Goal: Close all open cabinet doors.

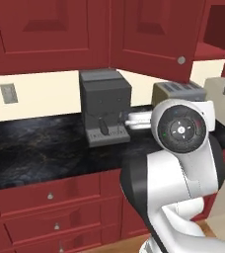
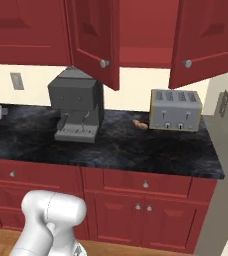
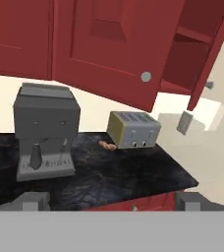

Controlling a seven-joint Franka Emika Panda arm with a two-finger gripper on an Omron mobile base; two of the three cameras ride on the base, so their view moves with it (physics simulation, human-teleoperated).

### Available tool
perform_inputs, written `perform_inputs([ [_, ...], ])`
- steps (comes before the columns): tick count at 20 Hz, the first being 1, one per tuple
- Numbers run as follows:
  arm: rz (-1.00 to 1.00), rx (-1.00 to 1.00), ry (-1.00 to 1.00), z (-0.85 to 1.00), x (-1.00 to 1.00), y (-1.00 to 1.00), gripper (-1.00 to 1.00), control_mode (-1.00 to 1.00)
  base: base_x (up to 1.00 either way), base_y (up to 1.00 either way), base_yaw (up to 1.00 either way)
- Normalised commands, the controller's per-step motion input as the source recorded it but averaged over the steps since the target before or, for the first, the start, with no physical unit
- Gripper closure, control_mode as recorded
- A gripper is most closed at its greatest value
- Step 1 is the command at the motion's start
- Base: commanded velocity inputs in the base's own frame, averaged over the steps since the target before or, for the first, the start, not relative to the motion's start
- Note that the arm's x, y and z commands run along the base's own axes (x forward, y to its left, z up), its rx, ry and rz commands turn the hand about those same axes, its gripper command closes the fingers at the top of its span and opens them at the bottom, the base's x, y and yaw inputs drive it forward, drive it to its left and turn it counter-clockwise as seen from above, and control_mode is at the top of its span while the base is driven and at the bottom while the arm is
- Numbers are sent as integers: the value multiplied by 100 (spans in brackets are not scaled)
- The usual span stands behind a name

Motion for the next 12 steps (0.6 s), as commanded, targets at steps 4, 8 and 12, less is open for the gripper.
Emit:
perform_inputs([
  [4, 0, 0, 0, 0, 0, 0, -100, 100, -1, -76, 0],
  [8, 0, 0, 0, 0, 0, 0, -100, 100, 0, -69, 0],
  [12, 0, 0, 0, 0, 0, 0, -100, 100, 0, -56, 0],
])
